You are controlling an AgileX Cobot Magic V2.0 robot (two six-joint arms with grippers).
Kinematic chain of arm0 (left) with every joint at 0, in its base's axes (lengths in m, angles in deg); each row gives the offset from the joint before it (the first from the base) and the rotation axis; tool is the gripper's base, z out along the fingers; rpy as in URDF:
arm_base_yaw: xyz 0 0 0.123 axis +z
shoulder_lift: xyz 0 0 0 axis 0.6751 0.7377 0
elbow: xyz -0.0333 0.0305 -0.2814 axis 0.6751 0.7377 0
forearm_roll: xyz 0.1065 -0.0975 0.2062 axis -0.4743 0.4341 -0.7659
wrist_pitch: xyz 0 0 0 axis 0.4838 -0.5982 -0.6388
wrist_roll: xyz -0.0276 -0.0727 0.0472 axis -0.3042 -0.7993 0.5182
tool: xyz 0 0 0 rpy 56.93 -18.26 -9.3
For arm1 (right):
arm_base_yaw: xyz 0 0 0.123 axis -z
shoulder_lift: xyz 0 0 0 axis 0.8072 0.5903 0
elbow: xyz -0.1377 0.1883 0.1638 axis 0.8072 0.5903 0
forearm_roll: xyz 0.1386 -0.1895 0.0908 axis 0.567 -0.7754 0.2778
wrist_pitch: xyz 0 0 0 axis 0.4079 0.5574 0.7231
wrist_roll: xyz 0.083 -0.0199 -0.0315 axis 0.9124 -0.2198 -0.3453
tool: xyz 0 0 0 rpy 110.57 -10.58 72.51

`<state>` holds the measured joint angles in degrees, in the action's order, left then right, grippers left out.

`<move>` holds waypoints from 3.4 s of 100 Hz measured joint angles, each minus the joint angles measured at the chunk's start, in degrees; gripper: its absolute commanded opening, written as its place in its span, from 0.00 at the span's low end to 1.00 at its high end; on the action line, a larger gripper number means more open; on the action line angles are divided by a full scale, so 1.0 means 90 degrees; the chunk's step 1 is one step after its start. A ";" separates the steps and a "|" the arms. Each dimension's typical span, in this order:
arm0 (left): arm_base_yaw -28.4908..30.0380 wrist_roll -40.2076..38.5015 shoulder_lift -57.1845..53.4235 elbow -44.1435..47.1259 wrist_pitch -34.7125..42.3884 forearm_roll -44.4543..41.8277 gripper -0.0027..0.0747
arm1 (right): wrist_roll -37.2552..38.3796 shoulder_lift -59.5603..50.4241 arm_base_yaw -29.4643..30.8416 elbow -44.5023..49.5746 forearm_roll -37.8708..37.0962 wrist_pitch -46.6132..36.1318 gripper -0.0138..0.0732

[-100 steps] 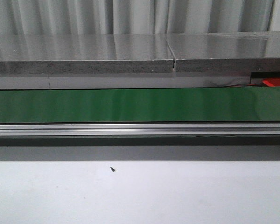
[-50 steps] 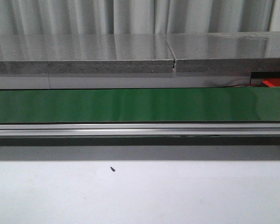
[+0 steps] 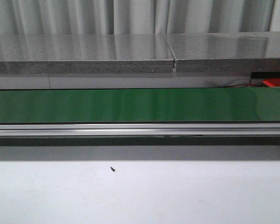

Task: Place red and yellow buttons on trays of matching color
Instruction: 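Raise the right gripper back above the belt end, then lower the left gripper onto a red button beside the belt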

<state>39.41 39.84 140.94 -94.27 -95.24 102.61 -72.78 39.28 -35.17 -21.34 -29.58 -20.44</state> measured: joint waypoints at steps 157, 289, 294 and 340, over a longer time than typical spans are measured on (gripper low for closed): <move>0.0215 -0.0263 0.0015 -0.0290 0.0347 0.0016 0.01 | -0.0016 -0.3594 -0.0730 0.2312 0.0138 -0.0066 0.09; 0.5014 -0.1351 0.3999 -0.1837 -0.1707 -0.0374 0.75 | -0.0016 -0.3594 -0.0730 0.2312 0.0166 -0.0066 0.09; 0.5014 -0.1377 0.4269 -0.1923 -0.1821 -0.0407 0.75 | -0.0016 -0.3594 -0.0730 0.2312 0.0166 -0.0066 0.09; 0.5014 -0.1665 0.5744 -0.2689 -0.1749 -0.0752 0.75 | -0.0016 -0.3594 -0.0730 0.2312 0.0166 -0.0057 0.09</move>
<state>84.54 24.85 192.64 -118.47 -110.98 95.84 -72.92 6.93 -41.74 -0.53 -28.09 -20.95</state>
